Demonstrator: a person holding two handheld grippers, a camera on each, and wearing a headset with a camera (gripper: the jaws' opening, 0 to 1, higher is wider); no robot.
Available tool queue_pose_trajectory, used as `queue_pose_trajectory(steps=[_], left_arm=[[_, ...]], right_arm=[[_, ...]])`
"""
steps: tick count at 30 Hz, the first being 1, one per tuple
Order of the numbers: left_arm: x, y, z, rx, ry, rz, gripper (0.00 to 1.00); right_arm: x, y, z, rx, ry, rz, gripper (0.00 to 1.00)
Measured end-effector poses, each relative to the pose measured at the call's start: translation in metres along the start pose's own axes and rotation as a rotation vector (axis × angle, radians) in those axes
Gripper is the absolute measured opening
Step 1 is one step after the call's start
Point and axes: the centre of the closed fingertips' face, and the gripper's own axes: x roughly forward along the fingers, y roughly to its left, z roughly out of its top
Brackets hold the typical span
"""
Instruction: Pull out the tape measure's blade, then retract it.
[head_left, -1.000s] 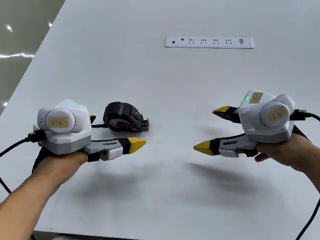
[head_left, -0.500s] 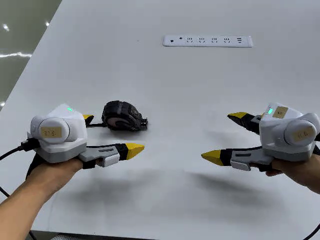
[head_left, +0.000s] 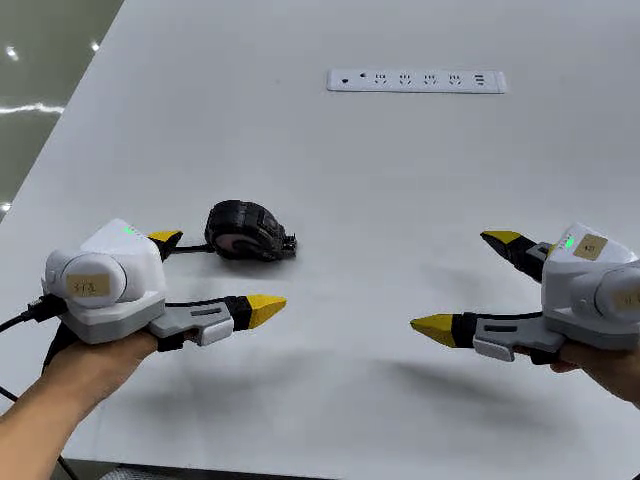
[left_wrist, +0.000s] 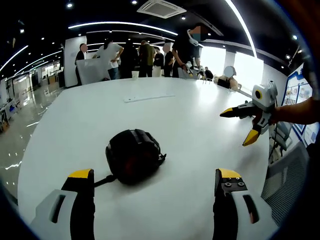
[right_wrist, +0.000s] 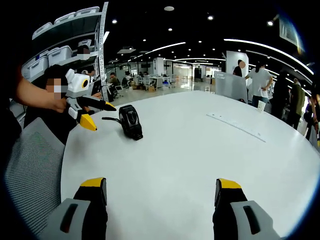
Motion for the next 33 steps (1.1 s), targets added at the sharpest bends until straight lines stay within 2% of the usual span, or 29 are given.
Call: queue_pose_trajectory(steps=[7, 13, 21, 33], left_arm=[[-0.001, -0.007, 0.000, 0.012, -0.016, -0.015, 0.99], [-0.004, -0.008, -0.001, 0.019, -0.019, -0.021, 0.99], [-0.006, -0.008, -0.002, 0.023, -0.019, -0.024, 0.99], [-0.008, -0.008, 0.000, 0.027, -0.025, -0.029, 0.99]], right_arm=[[-0.005, 0.000, -0.004, 0.036, -0.022, -0.024, 0.92], [-0.008, -0.002, -0.010, 0.056, -0.017, -0.036, 0.94], [-0.008, -0.002, -0.007, 0.055, -0.027, -0.035, 0.99], [-0.008, -0.001, 0.000, 0.053, -0.035, -0.034, 0.99]])
